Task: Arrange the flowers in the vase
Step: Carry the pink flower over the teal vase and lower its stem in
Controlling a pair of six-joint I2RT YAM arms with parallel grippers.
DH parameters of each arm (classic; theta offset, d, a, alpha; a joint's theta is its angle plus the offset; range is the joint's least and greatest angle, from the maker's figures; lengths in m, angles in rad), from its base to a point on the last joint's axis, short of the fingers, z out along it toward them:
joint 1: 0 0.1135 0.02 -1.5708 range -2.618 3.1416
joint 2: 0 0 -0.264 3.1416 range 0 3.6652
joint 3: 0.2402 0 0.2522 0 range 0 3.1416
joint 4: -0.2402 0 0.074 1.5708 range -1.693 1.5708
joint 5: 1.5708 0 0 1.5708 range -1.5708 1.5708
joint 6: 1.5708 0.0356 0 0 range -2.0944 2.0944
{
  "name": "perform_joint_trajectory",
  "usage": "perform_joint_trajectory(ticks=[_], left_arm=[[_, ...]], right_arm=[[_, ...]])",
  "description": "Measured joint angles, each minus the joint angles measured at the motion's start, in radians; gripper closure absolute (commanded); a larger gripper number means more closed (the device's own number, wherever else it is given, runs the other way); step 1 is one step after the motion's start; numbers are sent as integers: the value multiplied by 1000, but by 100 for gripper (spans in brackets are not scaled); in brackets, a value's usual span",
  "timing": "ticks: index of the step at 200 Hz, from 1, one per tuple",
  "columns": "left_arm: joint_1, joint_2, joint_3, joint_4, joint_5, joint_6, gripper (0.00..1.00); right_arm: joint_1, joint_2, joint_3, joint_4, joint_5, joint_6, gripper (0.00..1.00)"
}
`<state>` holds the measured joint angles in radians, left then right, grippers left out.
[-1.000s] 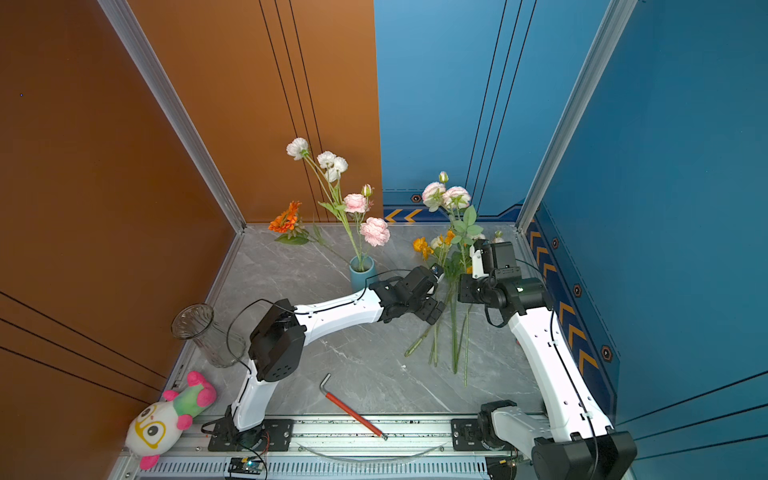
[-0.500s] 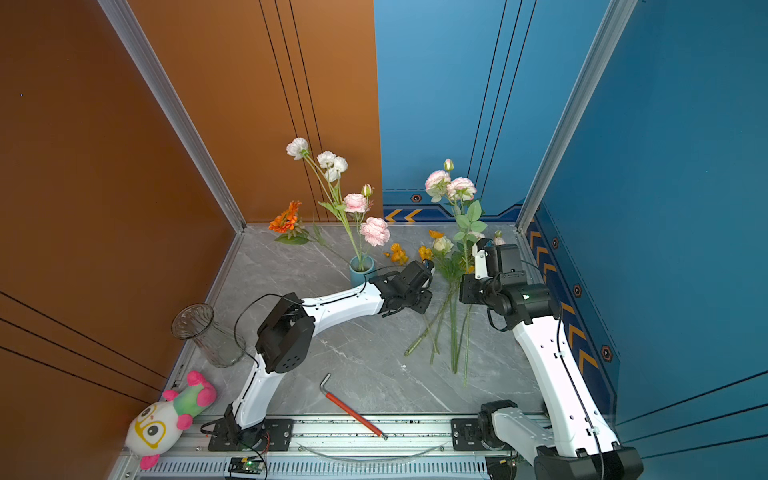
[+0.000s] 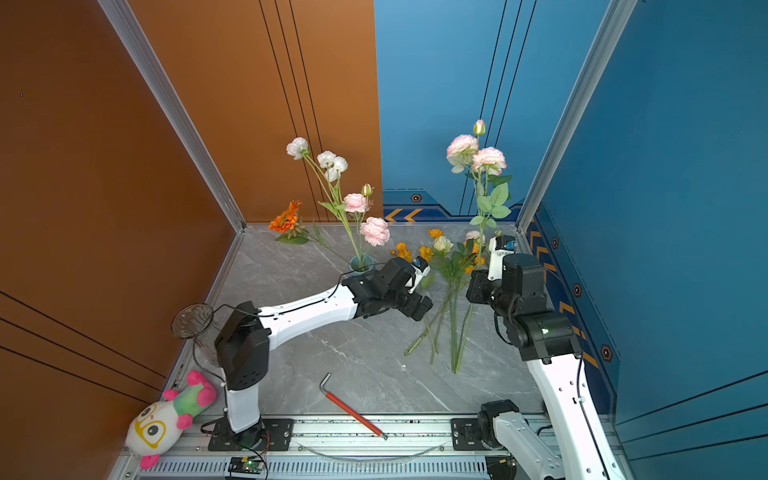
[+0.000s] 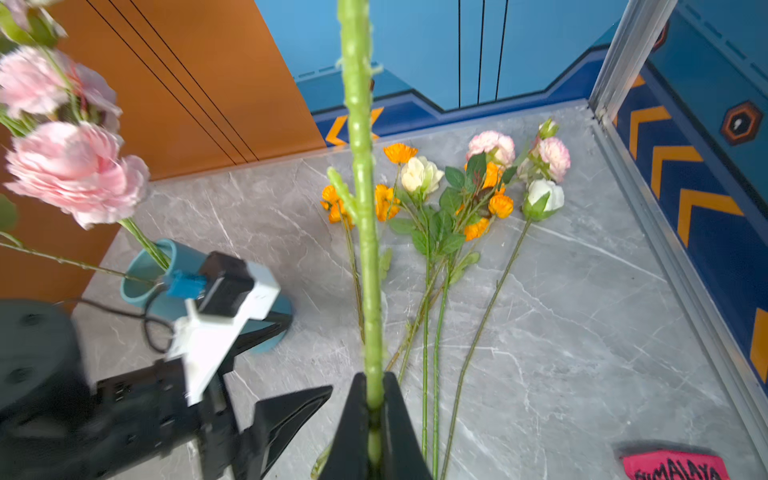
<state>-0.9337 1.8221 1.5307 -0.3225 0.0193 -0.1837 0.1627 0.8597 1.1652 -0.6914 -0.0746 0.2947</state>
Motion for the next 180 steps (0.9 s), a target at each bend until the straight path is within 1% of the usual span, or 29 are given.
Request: perform_joint_trajectory(ticks=[36,45,52,68,89,110,130,145,160,180], left_arm=[[31,-268,-96,-27,76,93,2],[43,-325,-122,-40,95,126,0],[50,-370,-150,-49,107,153,2],[65,-483,-229,-78,128,217,2],[103,-618,-327,-110,168,290,2],[174,-685,-370,-128,214,331,2],[247,-729,-408,-113,267,350,2],[286,-792,-488,-59,301,352,2],[308,-858,-565,-33,330,348,2],[322,-887,-585,-25,349,348,2]], right_arm=[[60,-57,-62,193,54,37,100],[90,-58,-73,240,76,44,100],[121,-55,-80,280,100,44,100],[211,-28,-85,367,170,39,100],[362,43,-76,496,294,-8,100],[481,141,-56,627,407,-67,100],[523,231,-8,723,473,-98,100],[537,302,61,772,509,-111,100],[562,367,139,824,534,-121,100],[613,434,213,903,552,-158,100]])
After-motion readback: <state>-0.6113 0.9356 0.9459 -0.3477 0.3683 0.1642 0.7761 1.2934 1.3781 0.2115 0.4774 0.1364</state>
